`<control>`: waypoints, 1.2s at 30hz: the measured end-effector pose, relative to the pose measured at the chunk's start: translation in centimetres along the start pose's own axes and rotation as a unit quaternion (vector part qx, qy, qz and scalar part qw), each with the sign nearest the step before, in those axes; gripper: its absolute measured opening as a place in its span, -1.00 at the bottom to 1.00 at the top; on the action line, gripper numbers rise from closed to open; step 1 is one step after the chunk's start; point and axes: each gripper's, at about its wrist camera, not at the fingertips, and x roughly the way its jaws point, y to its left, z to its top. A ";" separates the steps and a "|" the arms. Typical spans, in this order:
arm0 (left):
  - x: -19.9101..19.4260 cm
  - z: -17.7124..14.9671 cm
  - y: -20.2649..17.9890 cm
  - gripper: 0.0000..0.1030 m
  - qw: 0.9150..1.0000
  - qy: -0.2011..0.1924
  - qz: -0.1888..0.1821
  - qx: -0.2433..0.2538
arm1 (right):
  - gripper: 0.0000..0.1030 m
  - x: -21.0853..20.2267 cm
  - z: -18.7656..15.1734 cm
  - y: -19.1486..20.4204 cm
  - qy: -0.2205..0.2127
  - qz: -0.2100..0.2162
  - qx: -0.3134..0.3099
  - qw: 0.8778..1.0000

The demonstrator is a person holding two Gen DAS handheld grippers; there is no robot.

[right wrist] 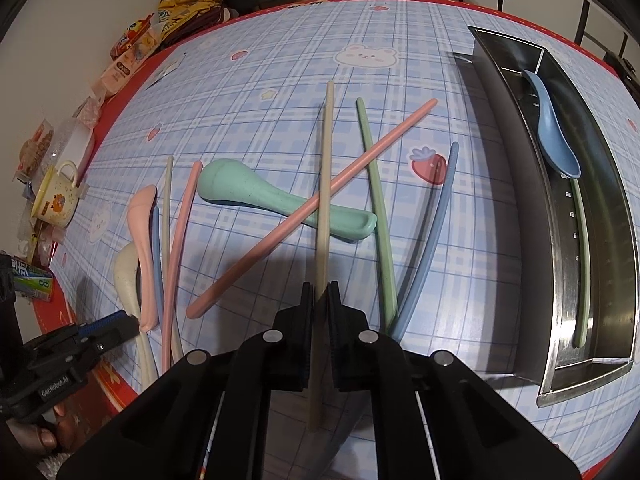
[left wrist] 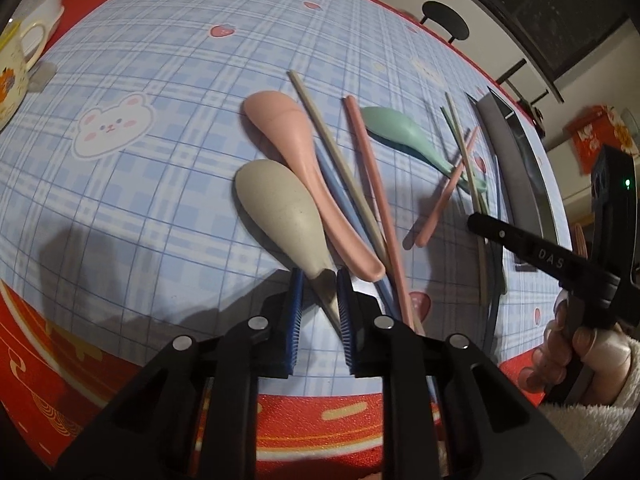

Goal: Organize utensils
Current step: 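Grasp beige spoon handle with left tool while right tool grasps beige chopstick, then lift beige spoon with left tool while right tool holds beige chopstick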

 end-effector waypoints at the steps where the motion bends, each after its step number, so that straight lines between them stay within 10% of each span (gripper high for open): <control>1: 0.1 0.1 0.1 -0.62 1.000 -0.001 -0.004 -0.004 | -0.85 0.0 0.0 0.0 0.000 0.000 0.000 1.000; 24: 0.0 2.1 1.4 -0.37 0.999 -0.048 0.014 -0.015 | -0.85 -0.1 -0.1 0.1 0.002 -0.003 -0.006 1.000; 36: 1.2 2.7 -1.4 -0.73 0.998 -0.023 0.026 0.052 | -0.85 -0.1 -0.1 -0.1 0.005 0.002 -0.003 1.000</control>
